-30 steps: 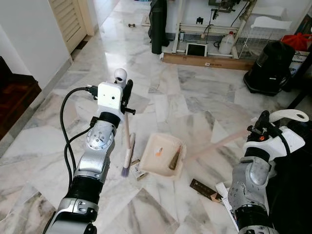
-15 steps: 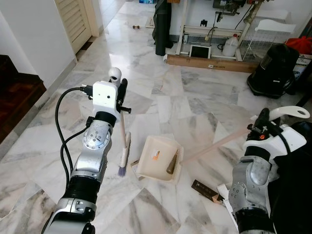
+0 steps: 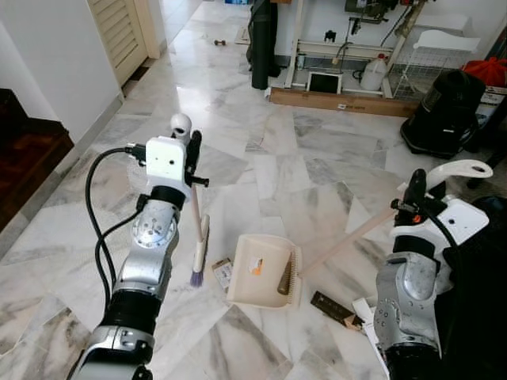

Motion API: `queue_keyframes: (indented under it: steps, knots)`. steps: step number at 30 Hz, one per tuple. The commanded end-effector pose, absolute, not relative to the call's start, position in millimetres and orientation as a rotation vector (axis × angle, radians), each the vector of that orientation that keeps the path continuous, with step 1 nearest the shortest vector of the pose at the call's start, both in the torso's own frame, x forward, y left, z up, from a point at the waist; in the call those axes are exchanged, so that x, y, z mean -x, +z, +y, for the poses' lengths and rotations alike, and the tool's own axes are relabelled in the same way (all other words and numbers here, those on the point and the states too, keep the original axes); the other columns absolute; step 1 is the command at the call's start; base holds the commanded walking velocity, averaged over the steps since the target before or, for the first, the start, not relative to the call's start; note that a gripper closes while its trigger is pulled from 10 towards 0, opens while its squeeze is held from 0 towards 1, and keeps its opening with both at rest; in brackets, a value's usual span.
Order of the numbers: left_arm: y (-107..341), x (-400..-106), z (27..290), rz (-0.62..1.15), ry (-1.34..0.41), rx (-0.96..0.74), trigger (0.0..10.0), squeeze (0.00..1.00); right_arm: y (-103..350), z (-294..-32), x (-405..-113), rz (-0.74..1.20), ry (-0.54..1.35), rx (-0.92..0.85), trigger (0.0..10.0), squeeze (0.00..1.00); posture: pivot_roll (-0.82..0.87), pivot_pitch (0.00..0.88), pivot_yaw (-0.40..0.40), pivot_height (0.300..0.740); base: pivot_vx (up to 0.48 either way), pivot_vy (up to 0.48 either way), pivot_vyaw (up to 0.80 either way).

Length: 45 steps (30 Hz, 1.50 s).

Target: Sweep floor

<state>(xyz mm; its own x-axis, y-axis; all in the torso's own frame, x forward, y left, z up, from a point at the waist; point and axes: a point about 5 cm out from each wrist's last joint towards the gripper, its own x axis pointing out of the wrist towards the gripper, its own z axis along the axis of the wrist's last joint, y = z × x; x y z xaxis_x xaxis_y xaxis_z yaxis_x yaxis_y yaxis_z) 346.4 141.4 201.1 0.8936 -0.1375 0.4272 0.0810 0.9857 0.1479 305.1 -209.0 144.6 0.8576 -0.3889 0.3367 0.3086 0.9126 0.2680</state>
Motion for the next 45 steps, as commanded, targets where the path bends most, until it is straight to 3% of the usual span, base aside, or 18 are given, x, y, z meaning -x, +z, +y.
queue_keyframes:
  steps: [1, 45]
  knots:
    - [211.4, -344.0, 144.2, -0.515, -0.104, -0.150, 10.0, 0.00, 159.4, -205.2, -304.8, -0.459, -0.349, -0.208, 10.0, 0.00, 0.07, 0.063, -0.015, 0.740, 0.000, 0.000, 0.78]
    - [203.1, -347.2, 138.1, -0.472, -0.097, -0.147, 10.0, 0.00, 163.1, -207.7, -306.9, -0.449, -0.353, -0.185, 10.0, 0.00, 0.07, 0.008, -0.019, 0.740, 0.000, 0.022, 0.79]
